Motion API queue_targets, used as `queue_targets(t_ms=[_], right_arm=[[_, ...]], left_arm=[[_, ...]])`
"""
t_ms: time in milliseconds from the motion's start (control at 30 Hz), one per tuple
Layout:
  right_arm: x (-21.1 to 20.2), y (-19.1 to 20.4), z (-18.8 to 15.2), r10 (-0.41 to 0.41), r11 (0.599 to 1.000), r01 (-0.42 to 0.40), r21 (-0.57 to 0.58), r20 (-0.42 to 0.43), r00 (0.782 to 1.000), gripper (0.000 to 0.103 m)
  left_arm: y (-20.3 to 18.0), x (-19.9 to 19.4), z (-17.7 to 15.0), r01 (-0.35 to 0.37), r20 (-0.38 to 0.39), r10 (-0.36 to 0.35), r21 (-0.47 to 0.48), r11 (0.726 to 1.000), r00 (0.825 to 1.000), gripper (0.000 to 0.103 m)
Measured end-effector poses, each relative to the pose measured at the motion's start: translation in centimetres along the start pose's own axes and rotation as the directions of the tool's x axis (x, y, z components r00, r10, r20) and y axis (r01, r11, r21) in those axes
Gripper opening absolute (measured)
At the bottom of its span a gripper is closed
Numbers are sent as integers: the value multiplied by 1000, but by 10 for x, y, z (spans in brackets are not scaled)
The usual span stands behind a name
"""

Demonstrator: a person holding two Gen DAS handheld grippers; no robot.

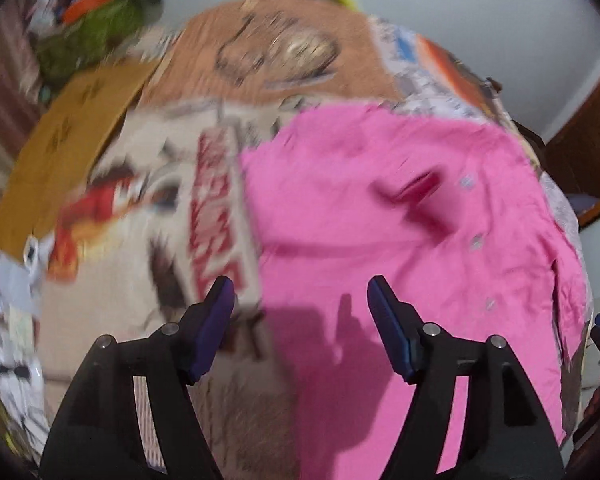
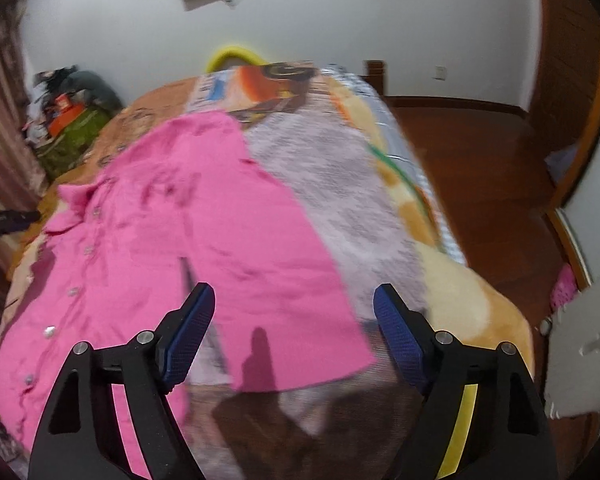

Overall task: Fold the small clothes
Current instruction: 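Reach the right gripper to the other sleeve and grasp it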

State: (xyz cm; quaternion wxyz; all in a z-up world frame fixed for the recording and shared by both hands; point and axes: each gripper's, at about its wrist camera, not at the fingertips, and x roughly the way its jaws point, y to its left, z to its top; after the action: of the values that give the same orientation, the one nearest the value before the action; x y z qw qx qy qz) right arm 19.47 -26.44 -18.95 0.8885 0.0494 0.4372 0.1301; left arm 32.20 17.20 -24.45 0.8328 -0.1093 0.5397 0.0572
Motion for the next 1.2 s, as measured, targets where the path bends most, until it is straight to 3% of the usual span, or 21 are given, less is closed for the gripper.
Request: queue_targets(t_ms=[100, 167, 233, 367, 433, 533, 767, 933, 1200], right_arm=[[10, 23, 2, 48, 997, -49, -59, -29, 998, 79], [20, 36, 3, 66, 994, -71, -88, -52, 996, 79], [28, 45, 6, 60, 991, -67, -119, -63, 996, 77], [32, 46, 23, 38, 991, -45, -128, -55, 998, 77], [33, 49, 39, 27, 987, -34, -155, -45, 999, 77], [36, 56, 64, 13, 980, -16, -197, -16, 1000, 77], [74, 68, 122, 23, 971, -23, -238, -3, 1000, 78], [117, 71, 151, 16, 971, -22, -239, -29, 999, 78], [174, 72, 193, -4, 978, -7, -209, -53, 999, 77]], left_arm=[[16, 14, -23, 24, -65, -27, -42, 999, 998, 68], [17, 21, -36, 20, -85, -22, -27, 999, 996, 63], [12, 19, -43, 2, -45, -1, 15, 1000, 999, 60], [2, 14, -45, -9, -30, 12, 81, 997, 999, 49], [2, 11, -40, -11, -19, 13, 85, 996, 1000, 49], [12, -2, -19, -36, 45, 33, 57, 998, 998, 49], [29, 5, 50, -95, 111, 91, 32, 995, 990, 58], [24, 45, 102, -82, 79, 79, 44, 996, 994, 58], [11, 120, 159, -67, 20, 66, 40, 997, 998, 60]])
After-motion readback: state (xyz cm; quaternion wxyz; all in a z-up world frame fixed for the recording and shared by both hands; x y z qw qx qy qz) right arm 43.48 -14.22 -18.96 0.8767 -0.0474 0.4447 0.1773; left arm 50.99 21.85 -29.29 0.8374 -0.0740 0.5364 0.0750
